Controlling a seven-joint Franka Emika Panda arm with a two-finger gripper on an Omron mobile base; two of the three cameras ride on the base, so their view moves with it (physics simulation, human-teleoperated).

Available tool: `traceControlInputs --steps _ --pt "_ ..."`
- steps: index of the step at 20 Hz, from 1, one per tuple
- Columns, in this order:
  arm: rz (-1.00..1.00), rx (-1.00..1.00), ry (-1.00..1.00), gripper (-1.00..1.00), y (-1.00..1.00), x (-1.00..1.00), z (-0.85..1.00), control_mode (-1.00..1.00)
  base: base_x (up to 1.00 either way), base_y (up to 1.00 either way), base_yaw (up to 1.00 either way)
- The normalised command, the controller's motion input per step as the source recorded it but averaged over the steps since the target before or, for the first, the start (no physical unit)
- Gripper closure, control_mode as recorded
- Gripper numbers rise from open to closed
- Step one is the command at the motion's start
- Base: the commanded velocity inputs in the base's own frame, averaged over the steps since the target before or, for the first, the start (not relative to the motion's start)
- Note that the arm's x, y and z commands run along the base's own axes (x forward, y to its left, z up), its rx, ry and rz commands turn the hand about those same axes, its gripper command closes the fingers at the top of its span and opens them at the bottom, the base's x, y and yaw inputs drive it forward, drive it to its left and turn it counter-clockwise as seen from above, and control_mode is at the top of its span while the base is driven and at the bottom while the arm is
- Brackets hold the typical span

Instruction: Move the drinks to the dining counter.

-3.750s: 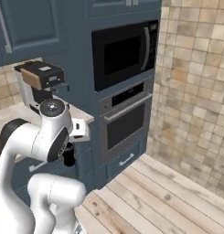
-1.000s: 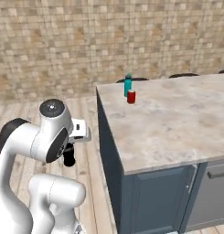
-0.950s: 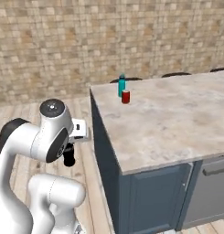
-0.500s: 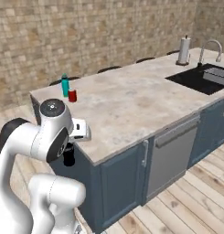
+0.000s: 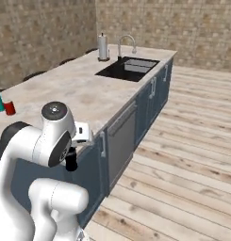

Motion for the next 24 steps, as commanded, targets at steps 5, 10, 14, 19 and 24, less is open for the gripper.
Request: traceControlInputs --steps 5,10,14,19,24 --pt "0.00 0.00 0.00 1.00 0.00 0.00 0.00 1.00 -0.53 0.38 -0.52" --pt "0.00 0.00 0.00 1.00 0.00 0.00 0.00 1.00 -0.51 0.81 -0.38" --pt "0.00 0.00 0.00 1.00 0.00 0.00 0.00 1.00 0.09 1.00 -0.33" --pt "0.00 0.00 0.00 1.00 0.00 0.00 0.00 1.00 0.18 1.00 -0.30" --pt "0.00 0.00 0.00 1.00 0.00 0.00 0.00 1.00 0.16 1.00 -0.23"
